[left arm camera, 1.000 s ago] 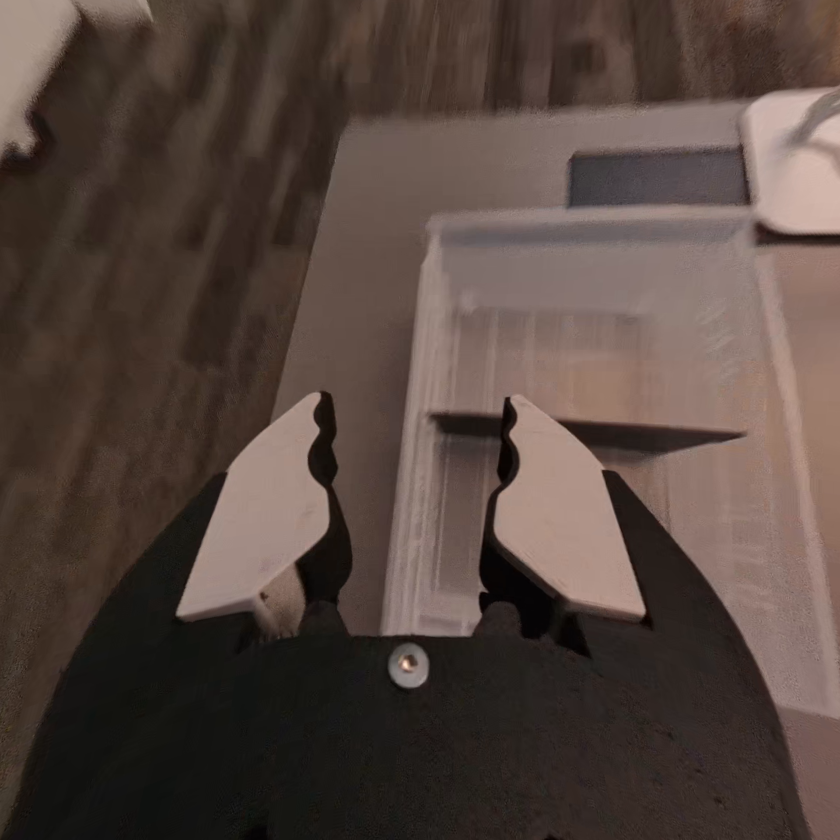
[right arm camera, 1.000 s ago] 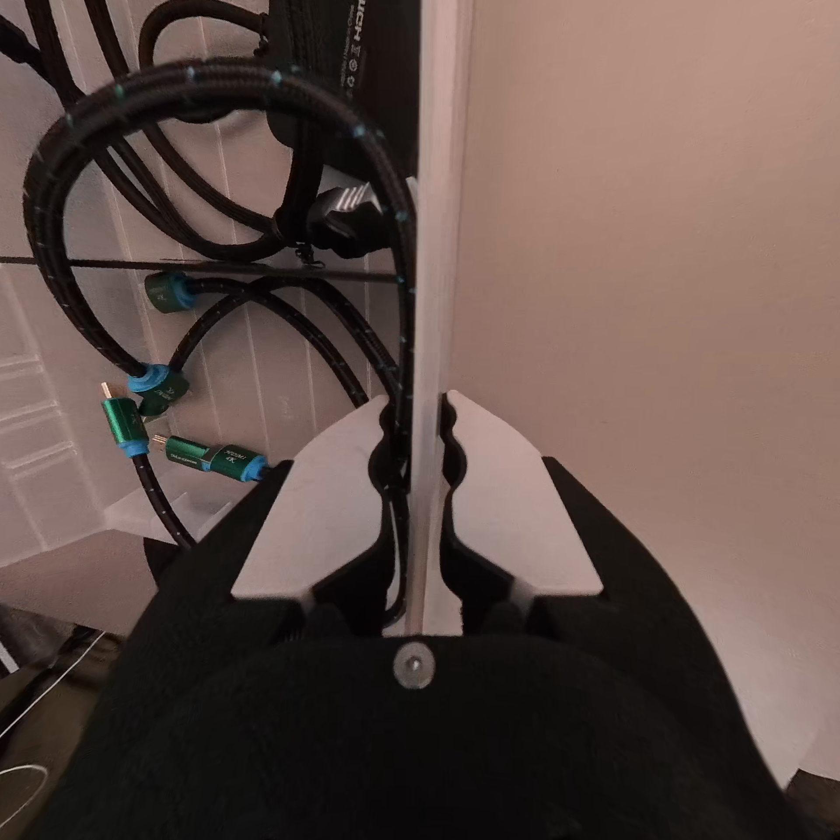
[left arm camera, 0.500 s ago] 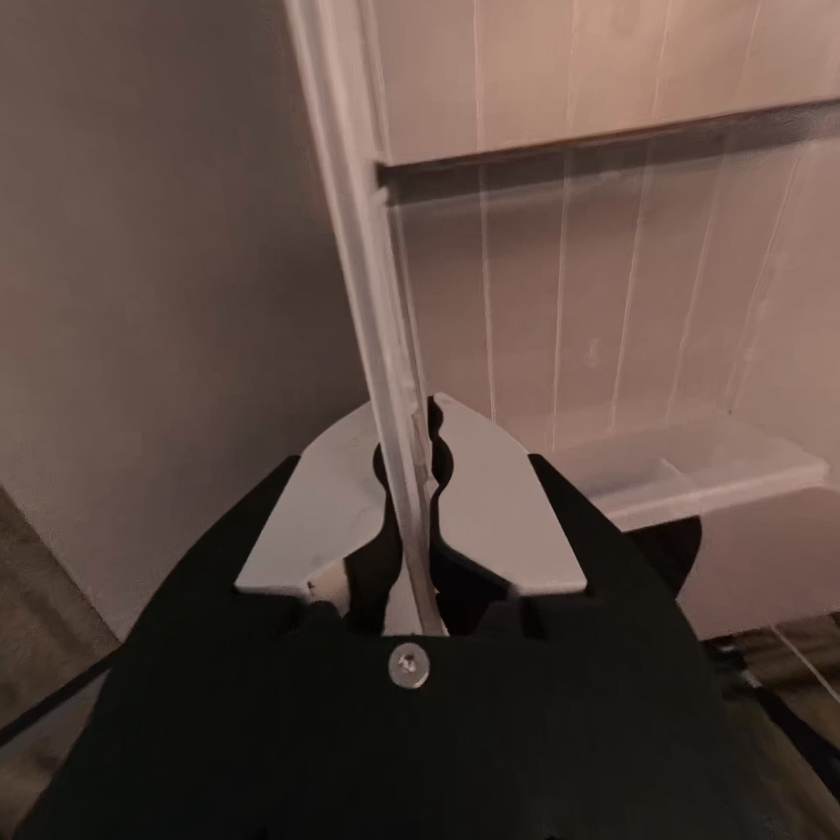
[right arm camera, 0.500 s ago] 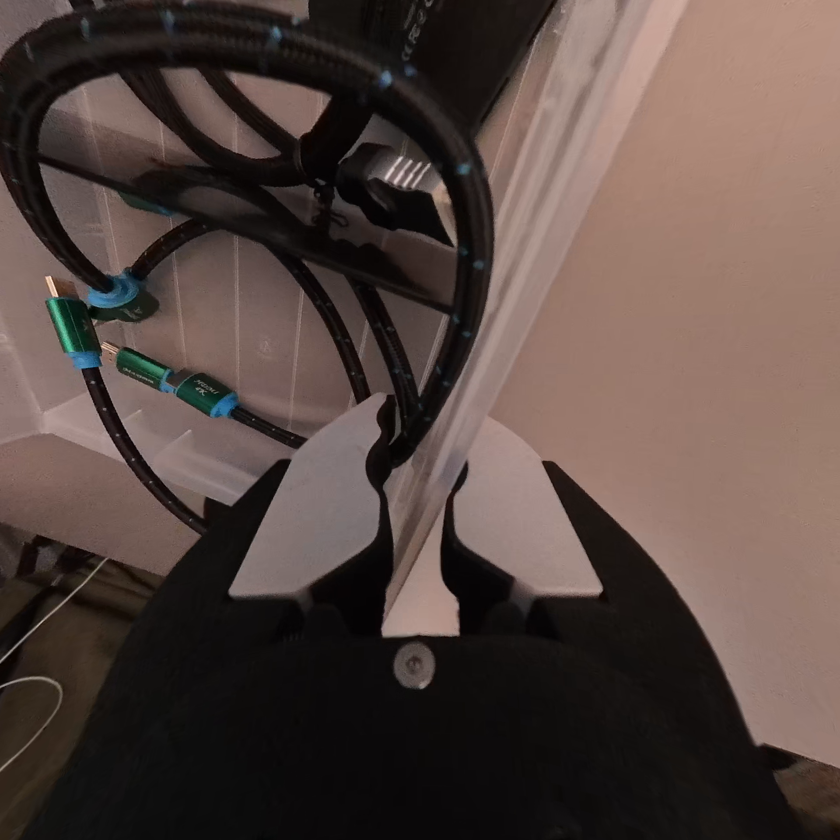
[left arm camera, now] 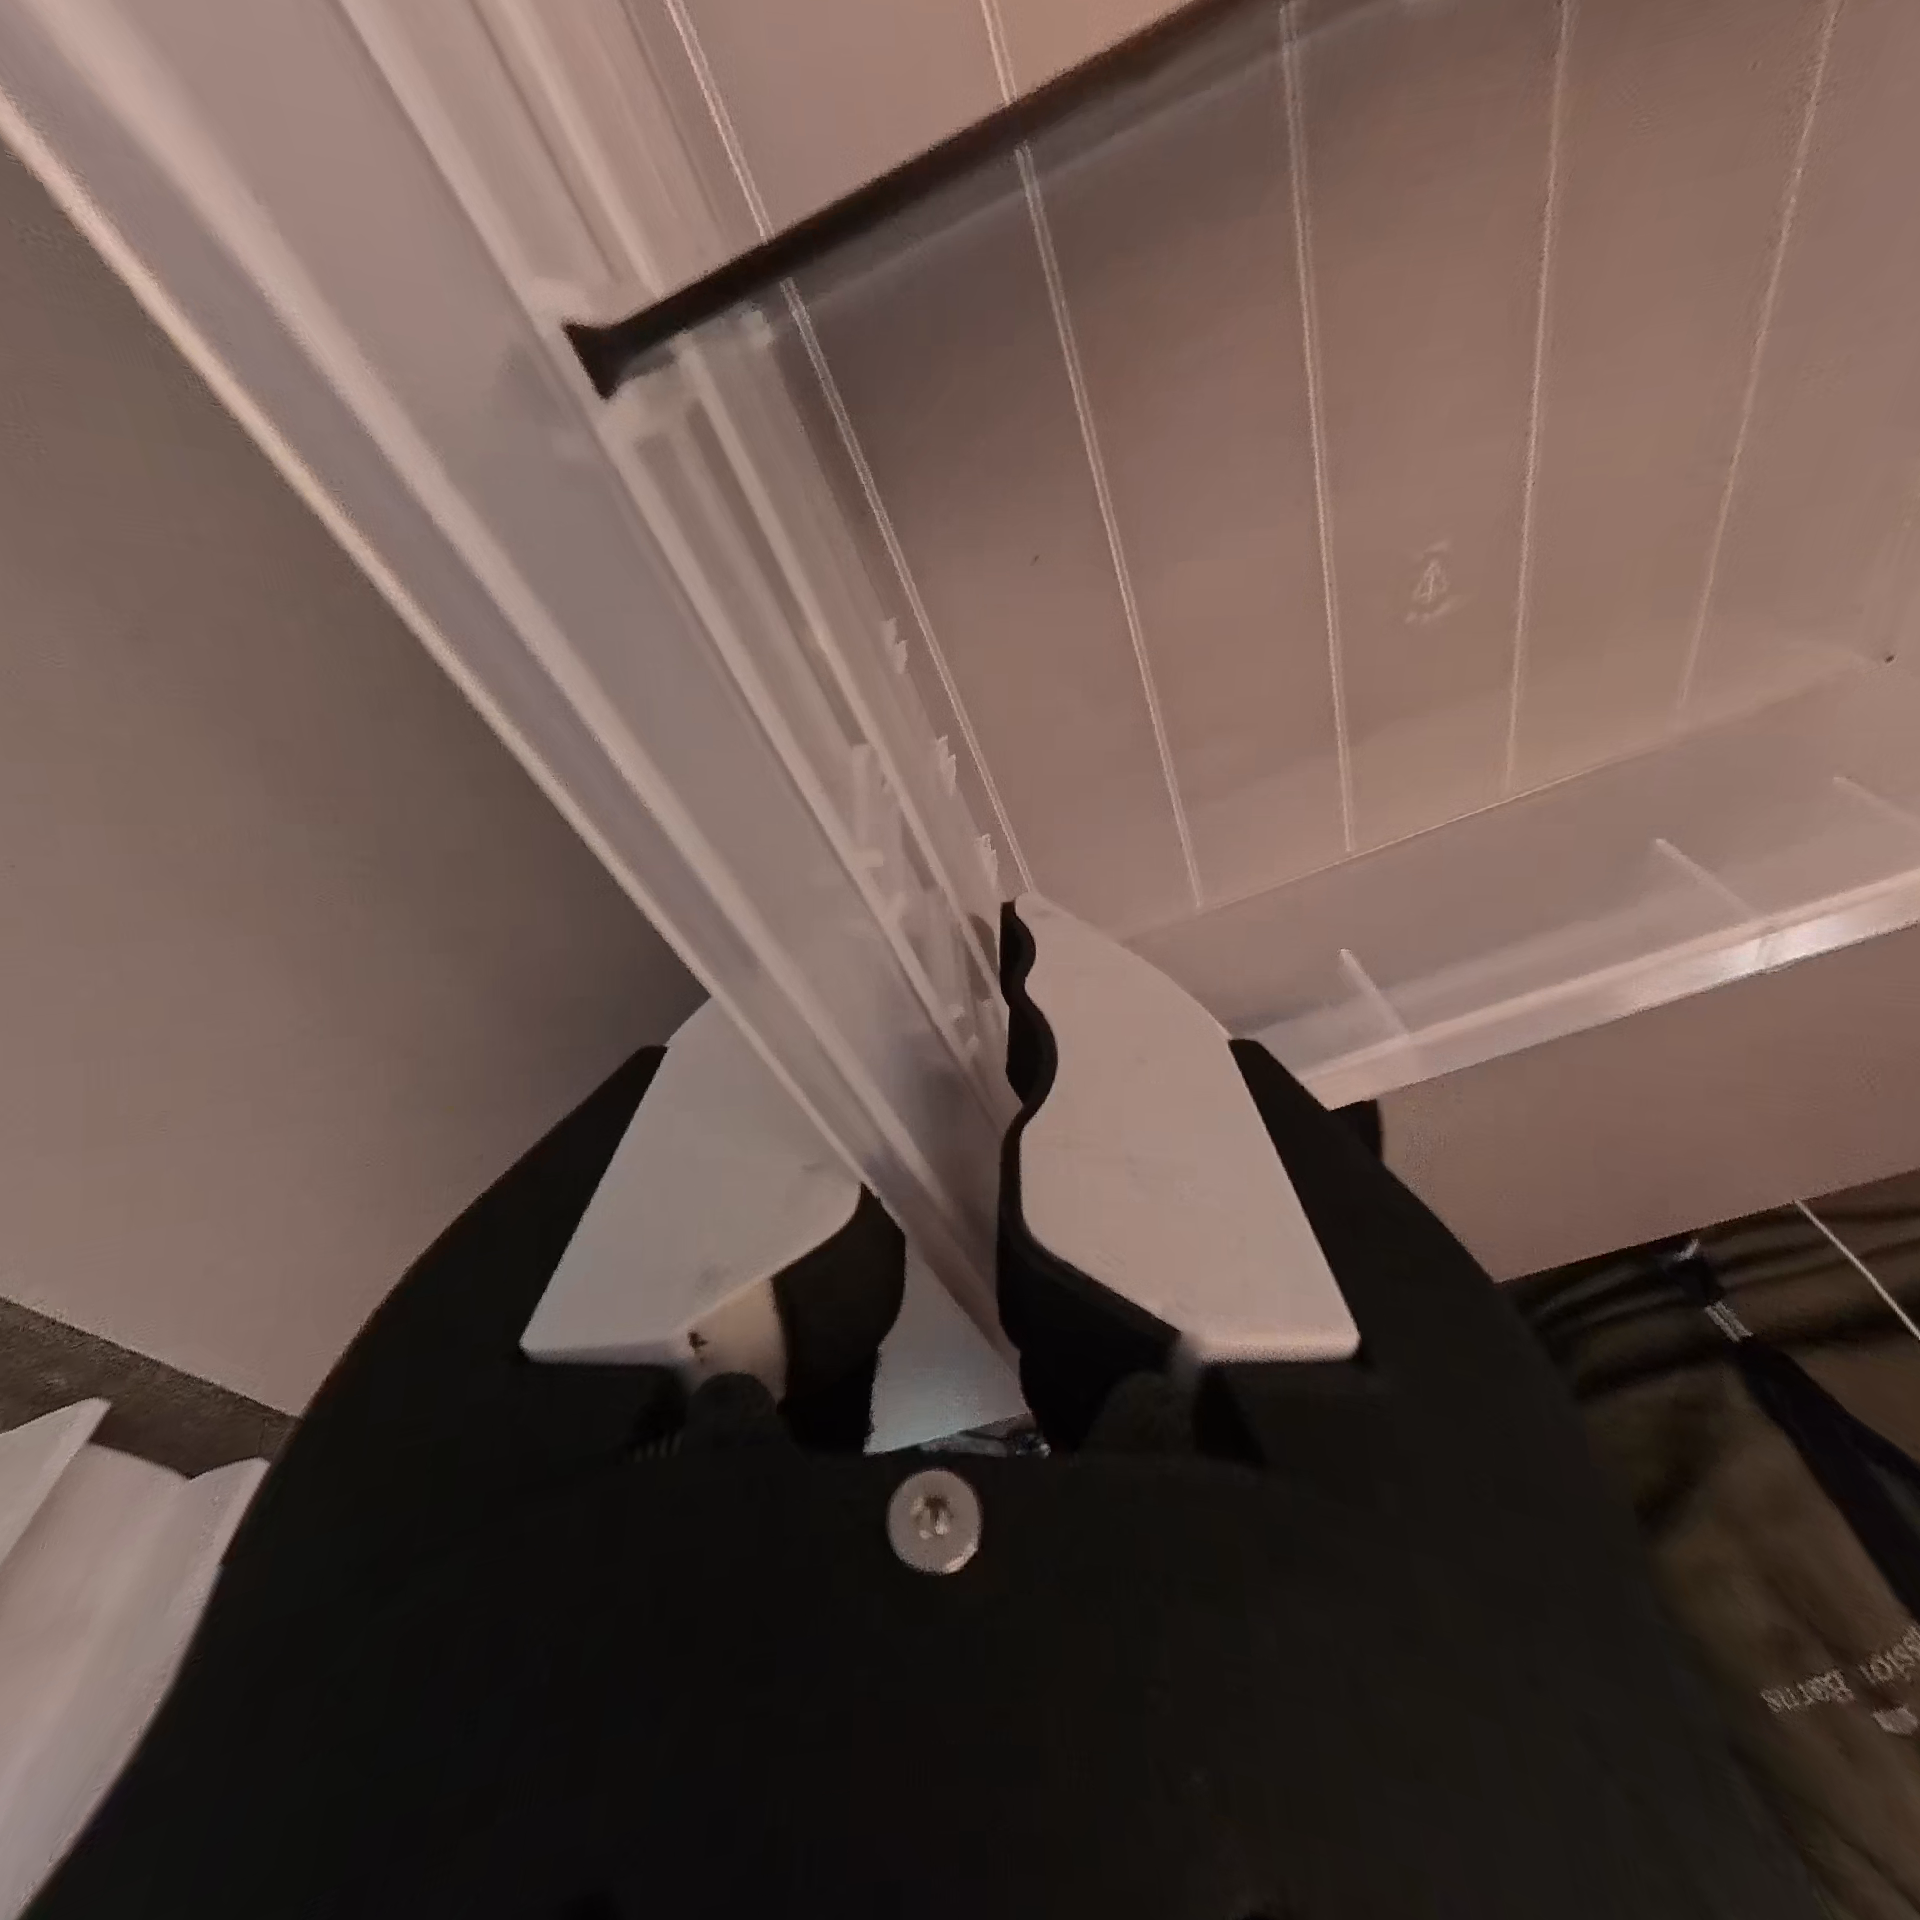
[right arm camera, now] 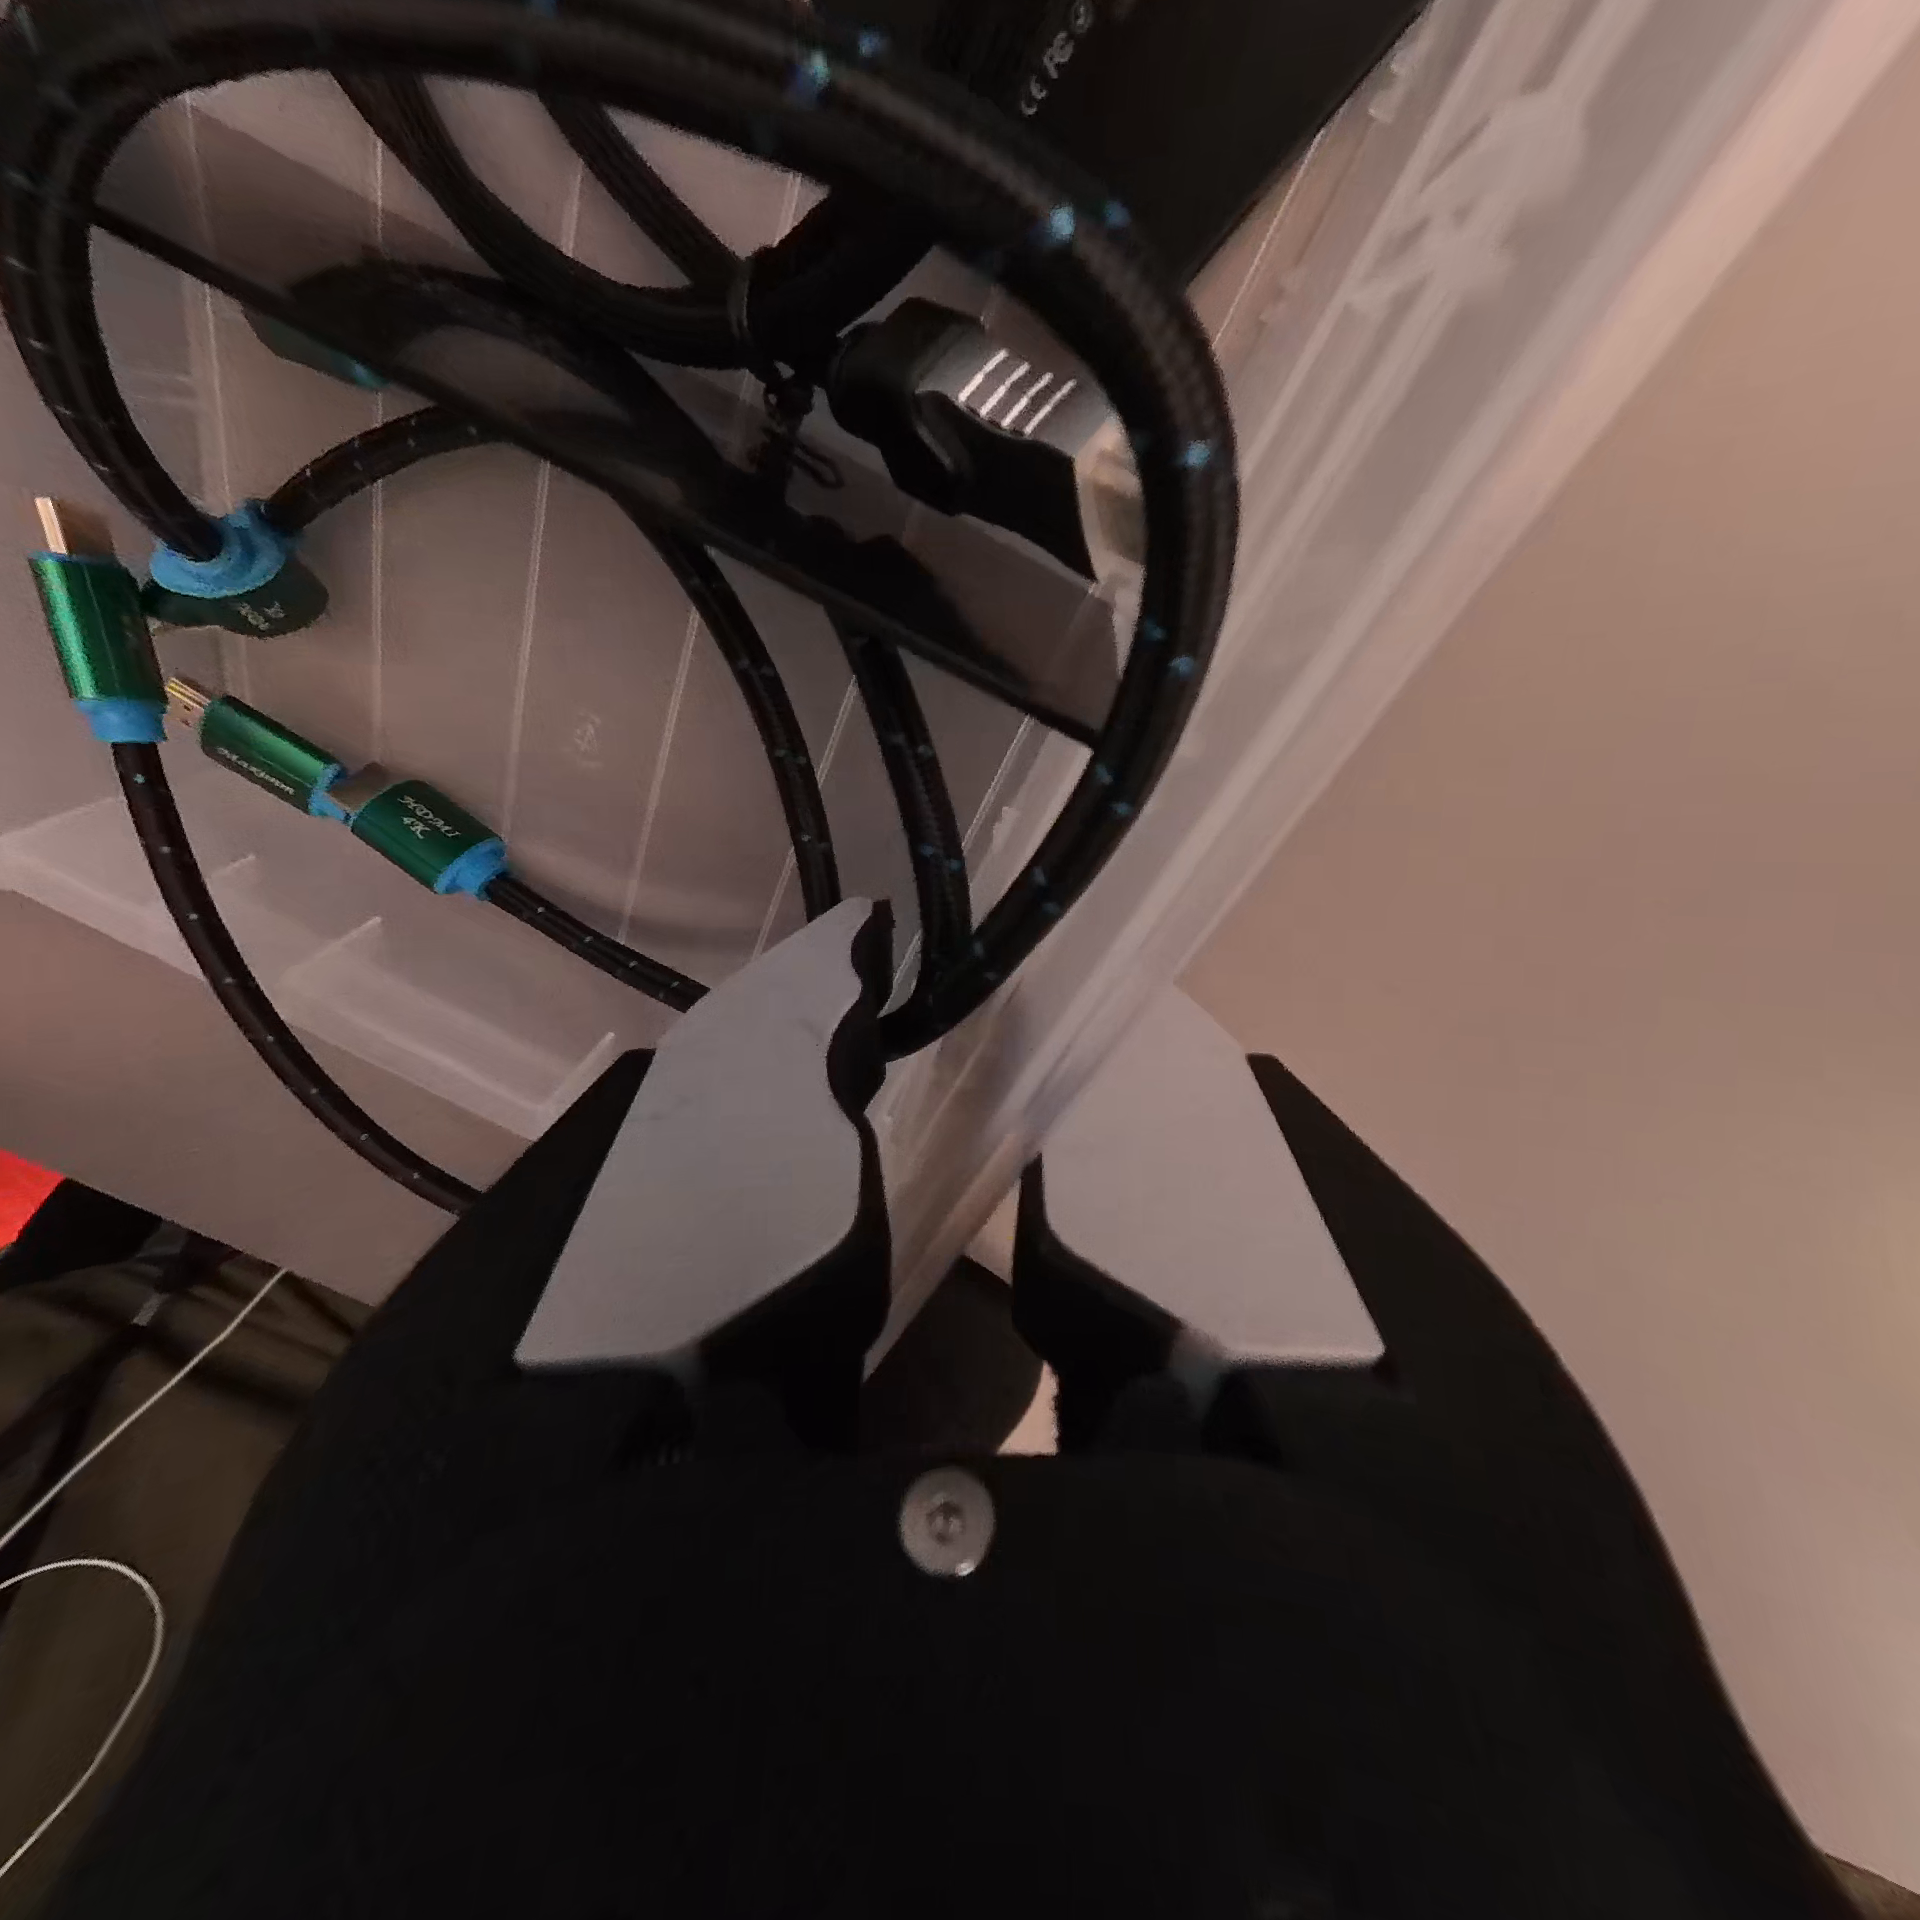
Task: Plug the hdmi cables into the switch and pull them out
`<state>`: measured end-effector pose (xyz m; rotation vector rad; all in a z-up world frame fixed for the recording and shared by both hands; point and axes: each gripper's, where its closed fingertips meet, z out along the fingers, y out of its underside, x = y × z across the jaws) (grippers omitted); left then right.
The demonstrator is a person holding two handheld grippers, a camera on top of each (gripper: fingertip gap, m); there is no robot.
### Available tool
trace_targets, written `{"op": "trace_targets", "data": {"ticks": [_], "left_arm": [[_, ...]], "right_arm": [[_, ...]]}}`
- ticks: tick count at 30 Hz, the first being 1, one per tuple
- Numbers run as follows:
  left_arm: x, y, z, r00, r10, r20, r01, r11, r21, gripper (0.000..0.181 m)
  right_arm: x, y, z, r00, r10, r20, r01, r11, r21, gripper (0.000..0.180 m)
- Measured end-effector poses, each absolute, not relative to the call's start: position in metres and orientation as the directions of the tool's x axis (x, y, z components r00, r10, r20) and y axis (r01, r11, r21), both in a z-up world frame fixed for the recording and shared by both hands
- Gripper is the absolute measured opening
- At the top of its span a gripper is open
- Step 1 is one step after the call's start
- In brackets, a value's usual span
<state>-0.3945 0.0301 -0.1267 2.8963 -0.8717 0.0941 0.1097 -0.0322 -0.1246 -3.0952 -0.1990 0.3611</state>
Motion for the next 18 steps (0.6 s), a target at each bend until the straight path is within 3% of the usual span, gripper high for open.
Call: {"op": "trace_targets", "data": {"ticks": [8, 11, 14, 16, 18], "left_arm": [[-0.366, 0.018, -0.123, 0.788, -0.612, 0.063, -0.615, -0.778, 0.13, 0.029], [-0.357, 0.023, -0.107, 0.774, -0.628, 0.077, -0.631, -0.775, 0.017, 0.035], [-0.356, 0.026, -0.078, 0.761, -0.647, 0.049, -0.639, -0.76, -0.122, 0.04], [-0.359, 0.026, -0.058, 0.758, -0.651, 0.027, -0.633, -0.745, -0.21, 0.04], [-0.361, 0.027, -0.039, 0.761, -0.648, 0.006, -0.617, -0.728, -0.299, 0.04]], "right_arm": [[0.089, -0.033, -0.123, 0.95, 0.21, -0.233, 0.206, -0.978, -0.039, 0.028], [0.094, -0.028, -0.109, 0.955, 0.21, -0.209, 0.19, -0.975, -0.112, 0.036], [0.117, -0.023, -0.067, 0.992, 0.12, -0.025, 0.11, -0.96, -0.257, 0.044], [0.101, -0.011, -0.016, 0.992, 0.118, 0.043, 0.124, -0.873, -0.471, 0.043], [0.044, 0.006, 0.043, 0.965, 0.259, 0.052, 0.214, -0.651, -0.728, 0.042]]}}
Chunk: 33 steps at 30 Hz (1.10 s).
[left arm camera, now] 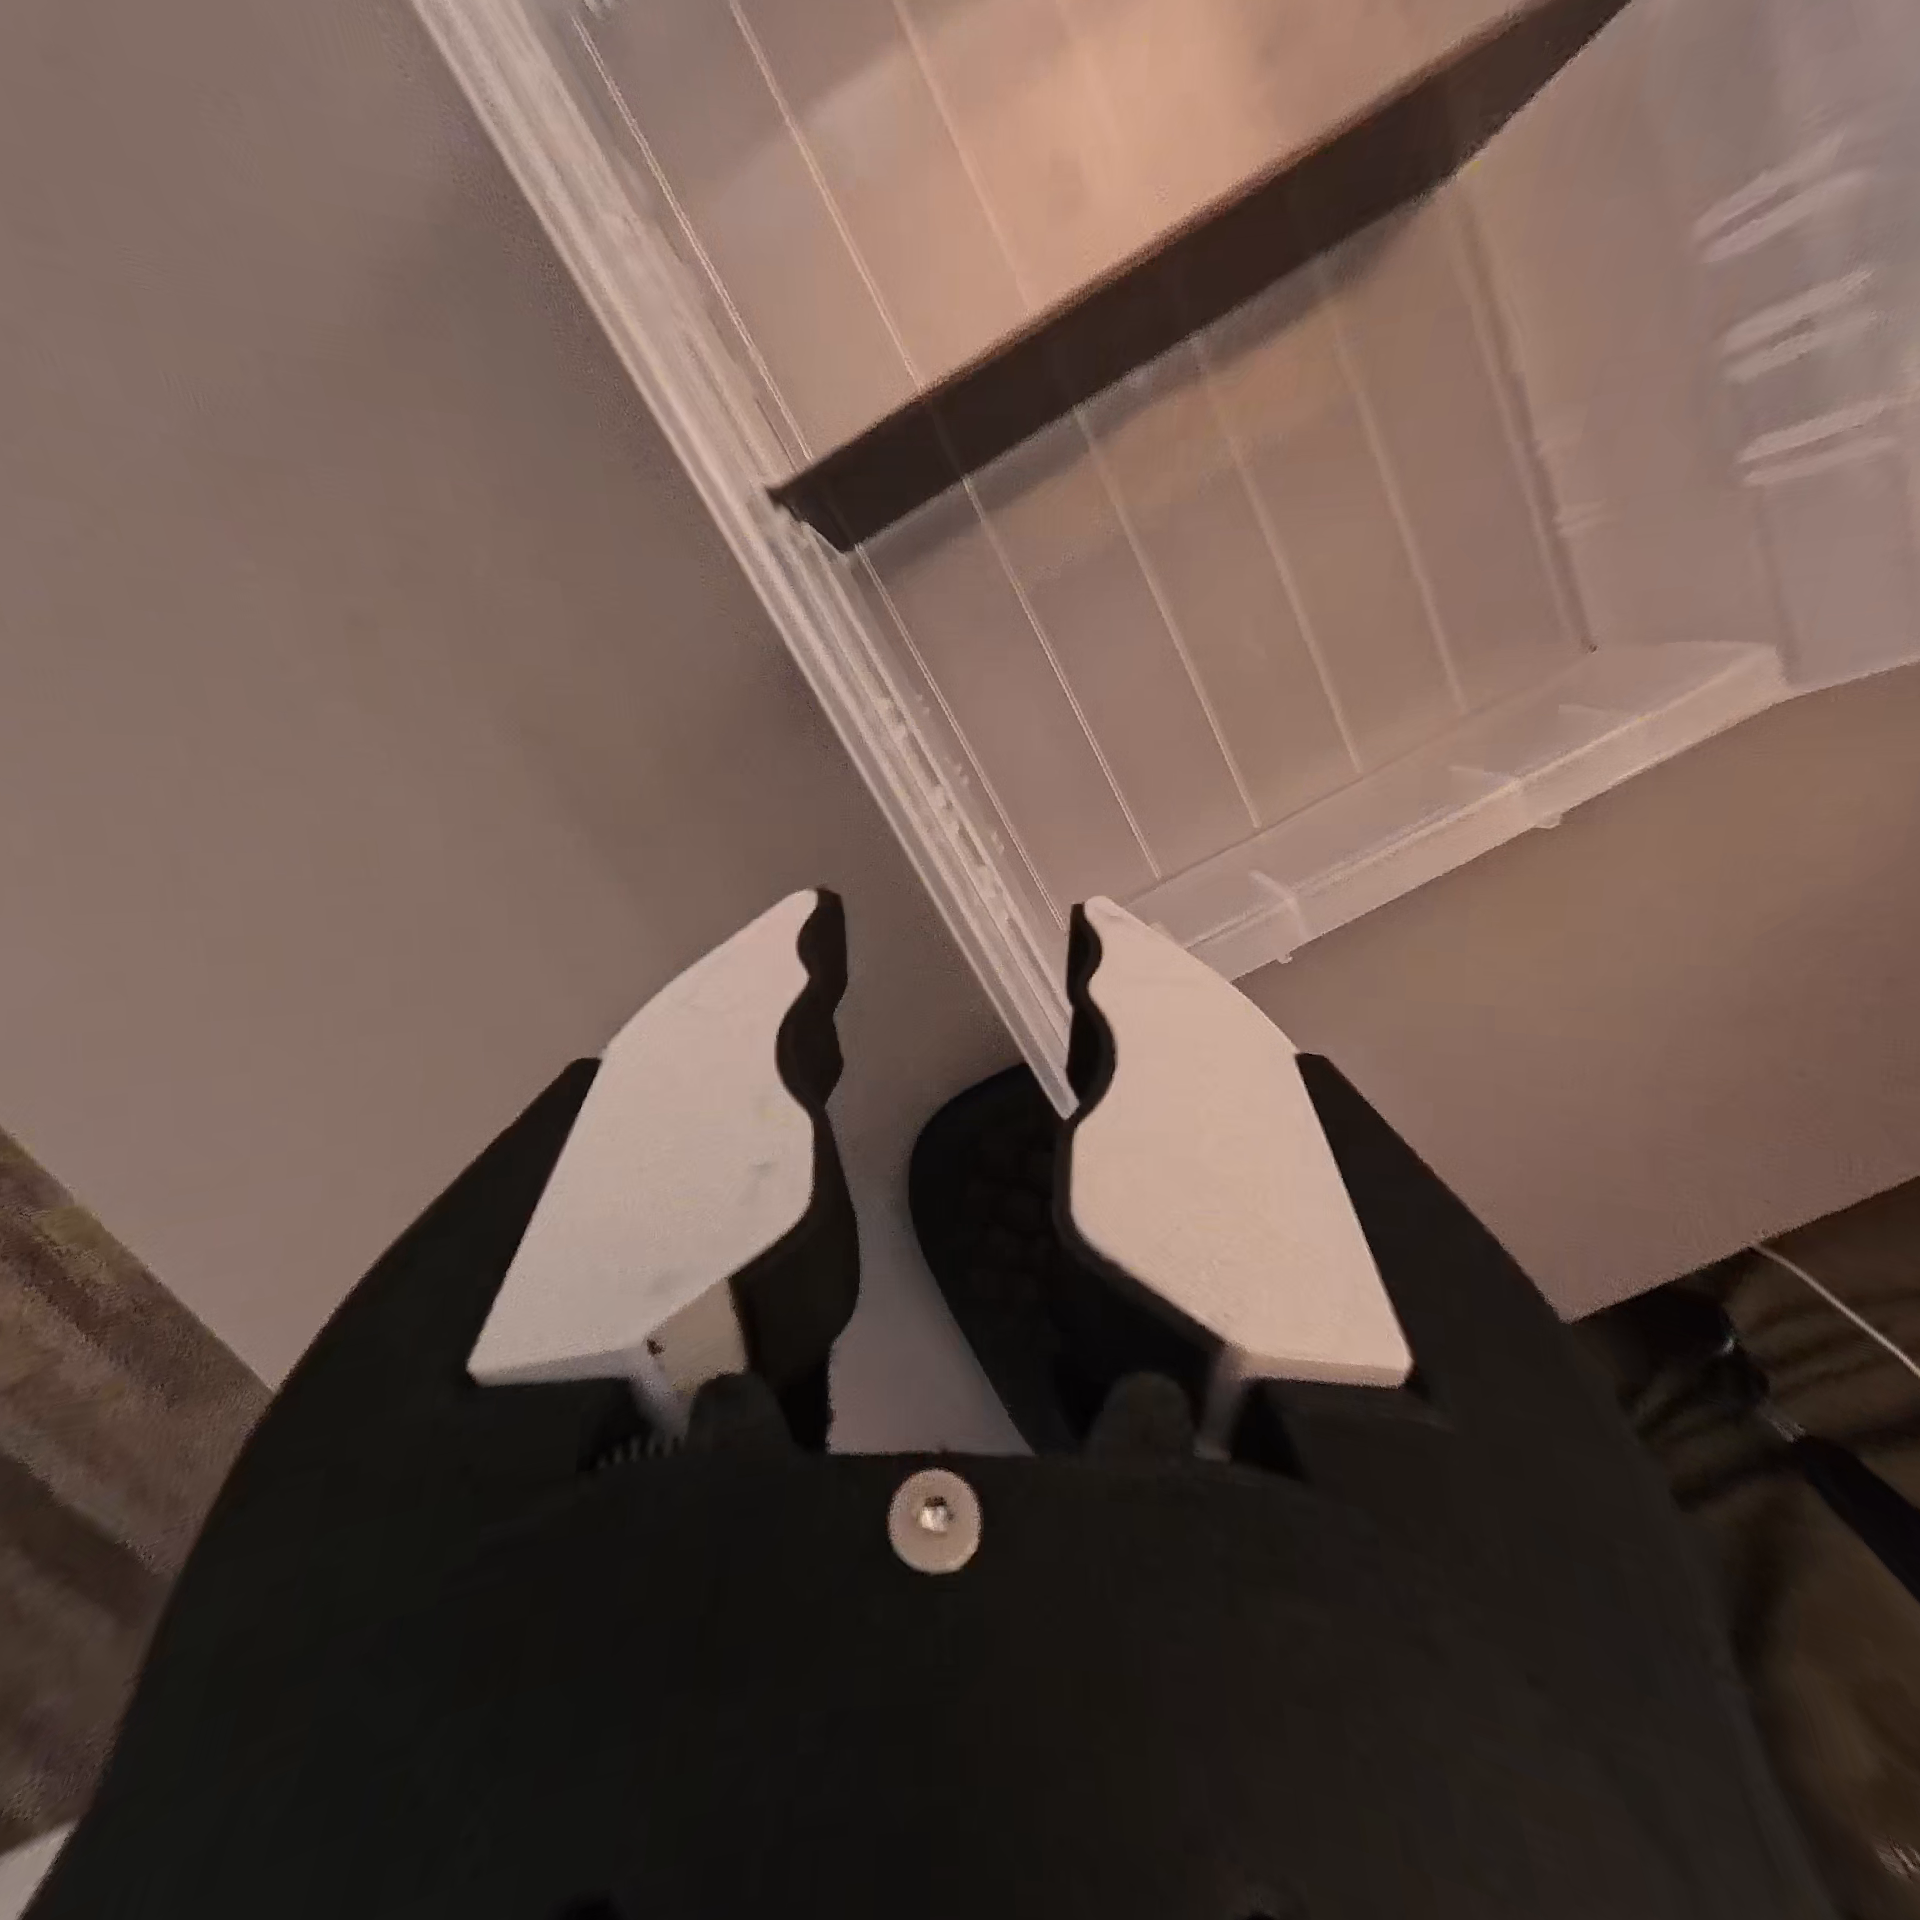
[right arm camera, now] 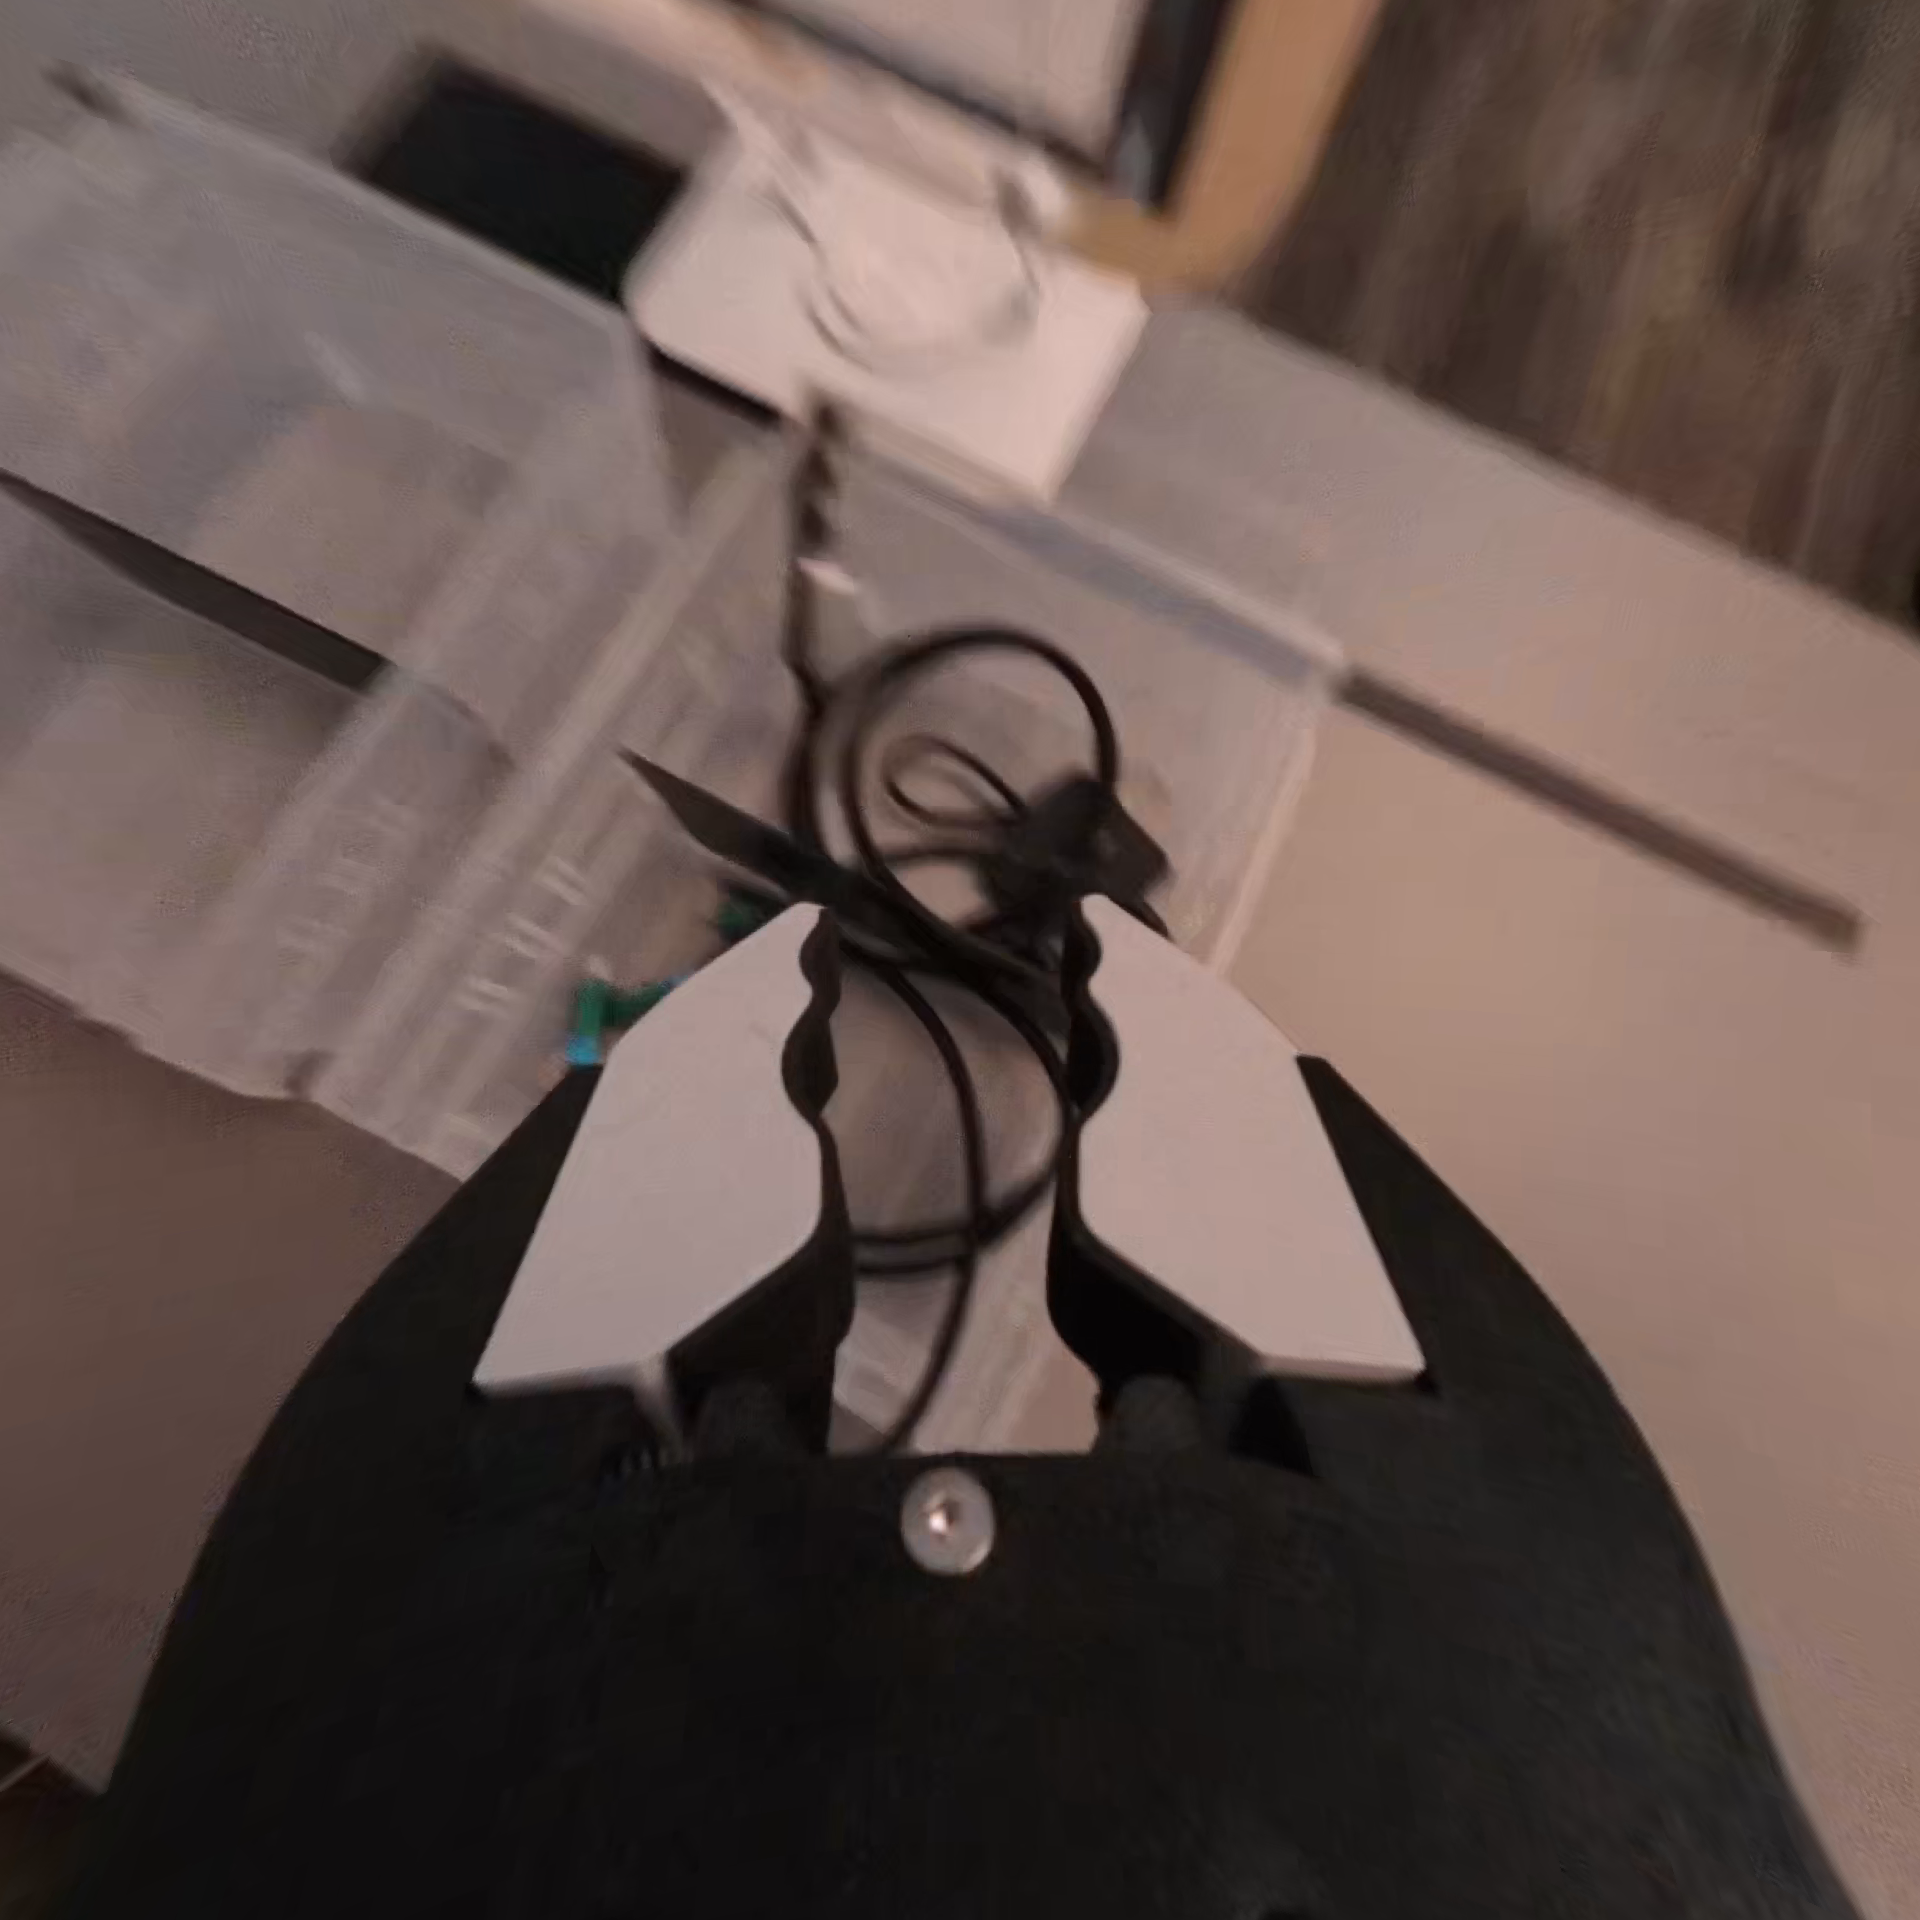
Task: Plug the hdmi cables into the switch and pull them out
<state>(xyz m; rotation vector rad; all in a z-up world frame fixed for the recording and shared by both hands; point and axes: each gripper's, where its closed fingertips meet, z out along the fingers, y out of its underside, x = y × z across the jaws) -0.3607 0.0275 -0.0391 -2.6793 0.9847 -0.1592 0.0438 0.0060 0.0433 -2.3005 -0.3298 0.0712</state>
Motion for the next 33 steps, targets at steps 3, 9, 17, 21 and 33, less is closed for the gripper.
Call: {"op": "trace_targets", "data": {"ticks": [3, 9, 17, 21, 33], "left_arm": [[-0.362, 0.032, -0.017, 0.777, -0.629, -0.023, -0.584, -0.706, -0.402, 0.038], [-0.352, 0.033, 0.003, 0.76, -0.648, -0.06, -0.586, -0.64, -0.497, 0.036], [-0.341, 0.029, 0.01, 0.724, -0.684, -0.087, -0.62, -0.591, -0.516, 0.035], [-0.336, 0.028, 0.012, 0.706, -0.702, -0.089, -0.633, -0.571, -0.522, 0.035], [-0.326, 0.023, 0.023, 0.679, -0.727, -0.103, -0.642, -0.52, -0.563, 0.033]], "right_arm": [[-0.101, -0.006, 0.104, 0.711, 0.703, -0.024, 0.175, -0.209, -0.962, 0.072], [-0.178, 0.028, 0.005, 0.712, 0.653, -0.258, 0.328, -0.635, -0.699, 0.065], [-0.165, 0.034, -0.069, 0.876, 0.396, -0.275, 0.32, -0.904, -0.282, 0.058], [-0.175, 0.033, -0.092, 0.912, 0.273, -0.306, 0.232, -0.959, -0.164, 0.055], [-0.178, 0.04, -0.133, 0.968, 0.1, -0.231, 0.091, -0.995, -0.049, 0.013]]}}
